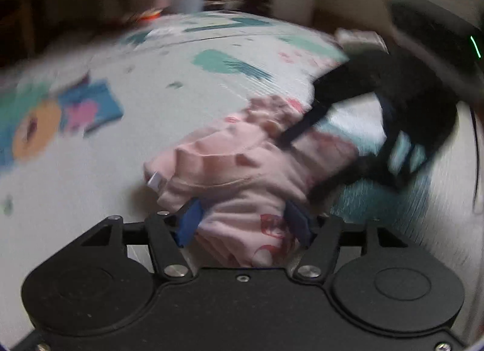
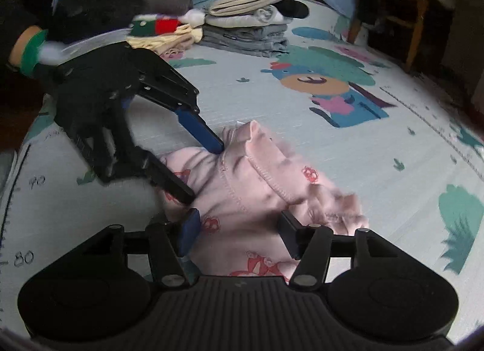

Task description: Fold clothes

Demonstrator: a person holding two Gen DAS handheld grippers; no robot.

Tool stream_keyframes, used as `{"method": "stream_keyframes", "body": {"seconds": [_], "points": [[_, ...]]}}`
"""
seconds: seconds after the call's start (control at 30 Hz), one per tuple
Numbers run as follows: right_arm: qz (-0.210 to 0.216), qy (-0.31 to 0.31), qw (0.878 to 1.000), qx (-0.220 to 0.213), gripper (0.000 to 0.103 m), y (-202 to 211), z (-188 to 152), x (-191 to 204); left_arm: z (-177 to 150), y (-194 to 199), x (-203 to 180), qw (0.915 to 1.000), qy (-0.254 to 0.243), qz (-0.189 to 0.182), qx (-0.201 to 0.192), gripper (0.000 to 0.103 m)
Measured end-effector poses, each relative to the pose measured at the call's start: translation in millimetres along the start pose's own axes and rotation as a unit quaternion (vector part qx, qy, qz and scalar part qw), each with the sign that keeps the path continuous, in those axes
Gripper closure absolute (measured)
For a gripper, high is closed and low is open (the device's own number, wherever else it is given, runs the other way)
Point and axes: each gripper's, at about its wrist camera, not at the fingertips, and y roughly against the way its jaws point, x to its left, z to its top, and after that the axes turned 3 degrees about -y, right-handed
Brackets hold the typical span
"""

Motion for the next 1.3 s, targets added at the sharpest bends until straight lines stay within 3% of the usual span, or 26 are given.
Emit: {"method": "stream_keyframes", "body": {"seconds": [0.07,0.17,0.2,0.3,0.4,0.47,0.57,0.63,0.67,0.7,0.83,0.87,0.93,0.97,1.03,1.17,1.2,1.23,1.3], "points": [[-0.009,-0.001,1.000,-0.009,0.045,10,4,3,5,13,-1,0.9997,0.008,0.019,-0.016,0.040],[-0.026,-0.050,0.997,-0.044,0.037,34,3,0,4,30,19,0.9941,0.102,0.017,-0.034,0.040],[-0.032,-0.095,0.994,-0.045,0.037,39,1,-7,0,31,29,0.9892,0.142,0.012,-0.032,0.040],[-0.032,-0.239,0.970,-0.037,0.037,43,-10,-33,-12,31,56,0.9649,0.261,-0.005,-0.028,0.040],[-0.022,-0.358,0.933,-0.033,0.037,37,-21,-61,-22,25,69,0.9361,0.349,-0.029,-0.034,0.040],[-0.018,-0.402,0.915,-0.034,0.037,31,-28,-73,-24,19,70,0.9222,0.383,-0.041,-0.033,0.040],[-0.003,-0.422,0.906,-0.021,0.040,13,-36,-80,-28,12,66,0.9052,0.421,-0.044,-0.034,0.041],[0.010,-0.413,0.911,-0.017,0.049,6,-35,-73,-23,10,59,0.9080,0.417,-0.028,-0.035,0.043],[0.006,-0.405,0.914,-0.016,0.049,6,-33,-67,-21,8,57,0.9086,0.416,-0.023,-0.032,0.061],[0.006,-0.408,0.913,-0.017,0.050,4,-32,-65,-21,5,57,0.9054,0.423,-0.024,-0.026,0.069],[0.020,-0.418,0.908,-0.011,0.057,-3,-21,-61,-20,2,61,0.8983,0.439,-0.018,-0.016,0.077],[0.022,-0.418,0.908,-0.009,0.057,-2,-20,-60,-20,5,64,0.8968,0.442,-0.012,-0.016,0.078],[0.020,-0.419,0.908,-0.007,0.057,-1,-19,-60,-18,14,66,0.9018,0.432,0.001,-0.020,0.077],[0.012,-0.422,0.907,-0.008,0.056,3,-21,-59,-19,19,66,0.9026,0.430,-0.001,-0.024,0.069],[-0.003,-0.427,0.904,-0.011,0.046,12,-26,-57,-21,28,66,0.9053,0.424,-0.002,-0.031,0.043],[0.006,-0.431,0.902,-0.013,0.046,9,-32,-53,-25,19,57,0.9102,0.413,-0.019,-0.023,0.045],[0.019,-0.422,0.907,-0.010,0.052,3,-27,-50,-24,15,55,0.9111,0.411,-0.022,-0.022,0.049],[0.022,-0.406,0.914,-0.005,0.061,-3,-20,-47,-23,12,53,0.9108,0.412,-0.020,-0.020,0.065],[0.021,-0.397,0.918,-0.003,0.065,-11,-12,-47,-24,8,54,0.9015,0.432,-0.015,-0.019,0.070]]}}
